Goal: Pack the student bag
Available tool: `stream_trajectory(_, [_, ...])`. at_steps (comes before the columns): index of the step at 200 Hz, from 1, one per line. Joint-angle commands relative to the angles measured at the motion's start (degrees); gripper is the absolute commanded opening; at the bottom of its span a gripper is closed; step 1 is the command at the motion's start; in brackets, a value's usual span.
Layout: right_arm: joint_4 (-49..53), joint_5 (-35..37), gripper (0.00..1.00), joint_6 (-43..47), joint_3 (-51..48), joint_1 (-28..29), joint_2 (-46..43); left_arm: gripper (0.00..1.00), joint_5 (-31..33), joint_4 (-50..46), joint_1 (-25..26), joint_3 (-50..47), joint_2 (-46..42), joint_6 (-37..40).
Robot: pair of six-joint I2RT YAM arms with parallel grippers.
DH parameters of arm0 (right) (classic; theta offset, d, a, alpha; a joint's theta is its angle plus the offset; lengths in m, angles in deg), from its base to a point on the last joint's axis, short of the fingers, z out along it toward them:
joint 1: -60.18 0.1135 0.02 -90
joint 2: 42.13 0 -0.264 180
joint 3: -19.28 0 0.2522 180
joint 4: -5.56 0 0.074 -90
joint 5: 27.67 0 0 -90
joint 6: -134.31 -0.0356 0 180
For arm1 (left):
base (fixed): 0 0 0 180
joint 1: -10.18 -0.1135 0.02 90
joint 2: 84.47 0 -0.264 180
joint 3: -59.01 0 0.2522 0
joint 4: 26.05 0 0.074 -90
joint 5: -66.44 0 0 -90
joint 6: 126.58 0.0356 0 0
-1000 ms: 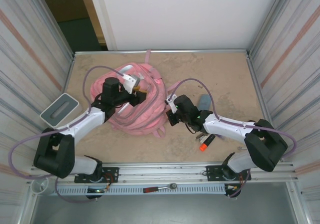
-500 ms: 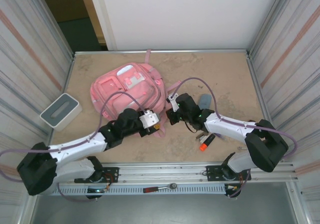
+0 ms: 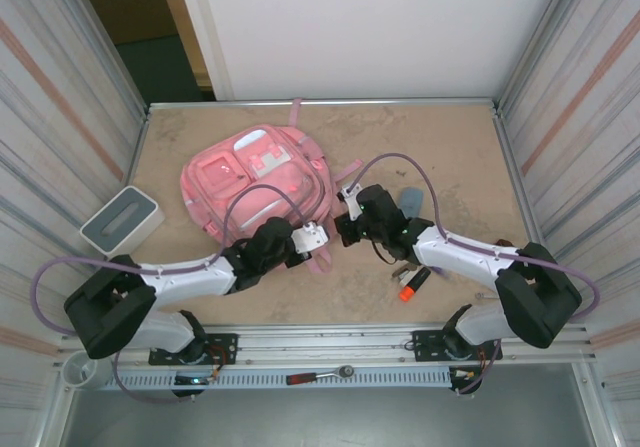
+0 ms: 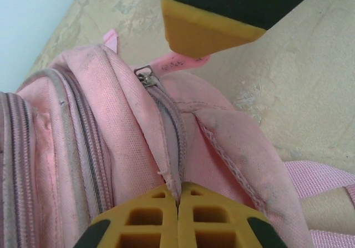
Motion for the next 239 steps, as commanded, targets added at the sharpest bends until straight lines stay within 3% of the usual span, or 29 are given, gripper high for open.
stream_trajectory(1, [-0.03,1.7,0.0,-1.09,-0.32,-1.2,0.06,0.0,-0.55,5.18,-1.11,-1.56,-4.21,0.39])
stream_trajectory(28, [-0.5,-0.73,0.0,-0.94,0.07,-1.95,1.08,0.0,-7.39,5.45,-3.43,-3.19,-7.64,-2.8])
stream_trajectory(67, [-5.57,-16.09,0.0,0.66,-0.86,-3.49,2.45,0.0,-16.42,7.41,-7.84,-5.81,-12.61,-7.33])
stream_trajectory(89, [-7.76,-18.5,0.09,1.04,-0.91,-2.97,3.13,0.0,-17.85,7.09,-8.05,-6.01,-14.14,-7.74])
stream_trajectory(144, [-10.46,-16.33,0.21,1.15,-1.55,-1.91,3.85,0.0,-19.12,6.55,-8.09,-5.92,-14.9,-8.54])
stream_trajectory(200, [-11.35,-15.63,0.22,1.76,-0.95,-1.56,5.06,0.0,-19.49,6.82,-8.14,-6.16,-15.07,-8.62])
stream_trajectory(220, [-11.22,-15.59,0.19,2.02,-0.15,-1.11,5.76,0.0,-19.43,6.81,-8.14,-6.23,-15.08,-8.55])
stream_trajectory(239, [-10.26,-14.26,0.08,2.63,0.28,-0.65,5.77,0.0,-19.15,6.77,-8.14,-6.45,-15.38,-8.55])
